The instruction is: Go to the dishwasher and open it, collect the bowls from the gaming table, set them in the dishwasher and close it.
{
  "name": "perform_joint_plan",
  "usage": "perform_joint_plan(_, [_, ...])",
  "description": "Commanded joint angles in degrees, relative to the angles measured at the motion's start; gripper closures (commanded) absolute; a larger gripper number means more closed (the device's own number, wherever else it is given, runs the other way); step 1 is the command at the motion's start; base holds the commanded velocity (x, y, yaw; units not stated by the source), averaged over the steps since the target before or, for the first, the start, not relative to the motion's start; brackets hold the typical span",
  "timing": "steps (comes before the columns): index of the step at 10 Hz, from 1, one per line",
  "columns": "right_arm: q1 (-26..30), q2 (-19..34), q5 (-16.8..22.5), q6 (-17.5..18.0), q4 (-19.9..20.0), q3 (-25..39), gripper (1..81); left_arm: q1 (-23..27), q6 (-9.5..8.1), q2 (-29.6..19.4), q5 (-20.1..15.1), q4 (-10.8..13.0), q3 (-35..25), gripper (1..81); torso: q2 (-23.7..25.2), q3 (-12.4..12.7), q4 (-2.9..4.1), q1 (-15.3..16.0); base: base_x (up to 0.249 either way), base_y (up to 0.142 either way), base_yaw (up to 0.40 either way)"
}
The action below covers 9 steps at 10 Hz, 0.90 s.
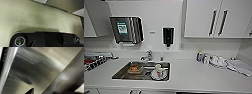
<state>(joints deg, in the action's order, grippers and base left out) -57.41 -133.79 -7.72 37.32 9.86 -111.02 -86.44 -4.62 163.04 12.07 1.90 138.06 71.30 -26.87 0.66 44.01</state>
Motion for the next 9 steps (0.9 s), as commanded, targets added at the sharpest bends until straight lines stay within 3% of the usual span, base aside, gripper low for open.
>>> perform_joint_plan(1, [-2.4, 0.3, 21.3, -4.3, -3.2, 0.2, 1.0, 2.2, 0.14, -0.5, -2.6, 0.6, -0.5, 1.0, 0.0, 0.0, 0.0, 0.0, -0.075, 0.0, 0.0])
perform_joint_plan(6, [-2.4, 0.3, 21.3, -4.4, -3.2, 0.4, 1.0, 2.2, 0.14, -0.4, -2.6, 0.6, -0.5, 1.0, 0.0, 0.0, 0.0, -0.1, -0.075, 0.0, 0.0])
perform_joint_plan(9, [-3.1, -0.5, 21.2, -4.4, -3.3, 0.0, 1.0, 2.2, 0.14, -0.4, -2.6, 0.6, -0.5, 1.0, 0.0, 0.0, 0.0, -0.1, 0.0, 0.0, 0.0])
